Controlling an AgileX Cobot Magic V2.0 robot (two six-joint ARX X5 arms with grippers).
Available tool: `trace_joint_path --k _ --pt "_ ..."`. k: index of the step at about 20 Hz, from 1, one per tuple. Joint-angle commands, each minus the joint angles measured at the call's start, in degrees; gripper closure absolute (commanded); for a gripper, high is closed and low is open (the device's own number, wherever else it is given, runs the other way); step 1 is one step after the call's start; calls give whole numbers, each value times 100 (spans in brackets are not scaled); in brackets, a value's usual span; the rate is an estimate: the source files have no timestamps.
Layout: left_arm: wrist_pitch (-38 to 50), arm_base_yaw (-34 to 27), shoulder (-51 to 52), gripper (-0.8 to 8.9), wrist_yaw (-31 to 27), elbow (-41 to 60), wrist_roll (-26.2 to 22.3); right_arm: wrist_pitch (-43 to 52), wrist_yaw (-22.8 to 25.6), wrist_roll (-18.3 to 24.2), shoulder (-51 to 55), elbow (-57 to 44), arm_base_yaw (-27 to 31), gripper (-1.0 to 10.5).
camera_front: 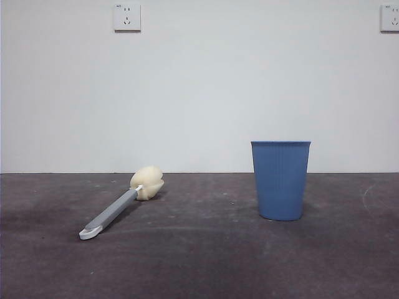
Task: Pick up the cup brush,pick up the cup,insert the brush into the cup,clean the cup,put the cup brush back,put the cup back to the fixed position on the table
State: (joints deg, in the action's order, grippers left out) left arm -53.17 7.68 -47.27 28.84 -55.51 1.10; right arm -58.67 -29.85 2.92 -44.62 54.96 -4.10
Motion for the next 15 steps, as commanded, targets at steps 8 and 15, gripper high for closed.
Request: trace_joint_path --k 8,15 --pt "1043 1731 -1989 339 -2000 -457 866 31 -15 -98 -13 28 -7 380" --pt "1585 2155 -3694 339 -3012 -457 1220 33 -13 -98 -13 28 -7 380"
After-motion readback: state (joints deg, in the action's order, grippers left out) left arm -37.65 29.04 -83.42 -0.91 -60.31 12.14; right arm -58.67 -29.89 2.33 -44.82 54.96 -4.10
